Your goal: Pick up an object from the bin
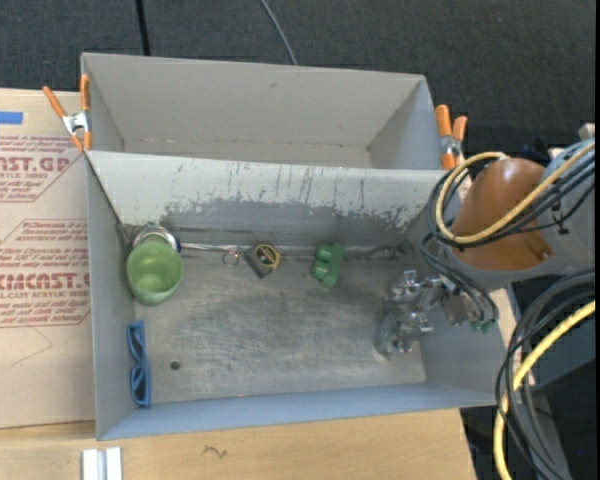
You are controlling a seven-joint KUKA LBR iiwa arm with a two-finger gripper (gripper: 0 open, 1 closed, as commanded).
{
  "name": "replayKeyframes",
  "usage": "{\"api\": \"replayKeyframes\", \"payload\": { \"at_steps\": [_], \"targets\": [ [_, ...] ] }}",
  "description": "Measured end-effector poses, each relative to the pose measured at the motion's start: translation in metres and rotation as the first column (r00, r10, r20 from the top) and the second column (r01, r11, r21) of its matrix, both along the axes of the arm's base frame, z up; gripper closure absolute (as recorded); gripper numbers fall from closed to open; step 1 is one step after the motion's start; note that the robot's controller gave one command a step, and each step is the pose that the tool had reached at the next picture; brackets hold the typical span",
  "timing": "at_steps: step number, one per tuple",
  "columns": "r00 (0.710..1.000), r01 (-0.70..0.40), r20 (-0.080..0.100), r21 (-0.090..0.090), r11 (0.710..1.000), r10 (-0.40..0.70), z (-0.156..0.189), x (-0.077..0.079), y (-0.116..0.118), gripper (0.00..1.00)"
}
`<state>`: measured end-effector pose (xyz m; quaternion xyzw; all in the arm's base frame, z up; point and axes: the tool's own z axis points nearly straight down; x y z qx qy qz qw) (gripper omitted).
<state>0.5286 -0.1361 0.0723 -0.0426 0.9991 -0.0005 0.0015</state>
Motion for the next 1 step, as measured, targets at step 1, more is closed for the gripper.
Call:
{"api": "replayKeyframes", "payload": {
  "at_steps": [1],
  "targets": [
    [0.985,-0.175,0.007,-0.002,0.985,0.175,0.1345,0.0253,0.0101,1.0]
  ]
}}
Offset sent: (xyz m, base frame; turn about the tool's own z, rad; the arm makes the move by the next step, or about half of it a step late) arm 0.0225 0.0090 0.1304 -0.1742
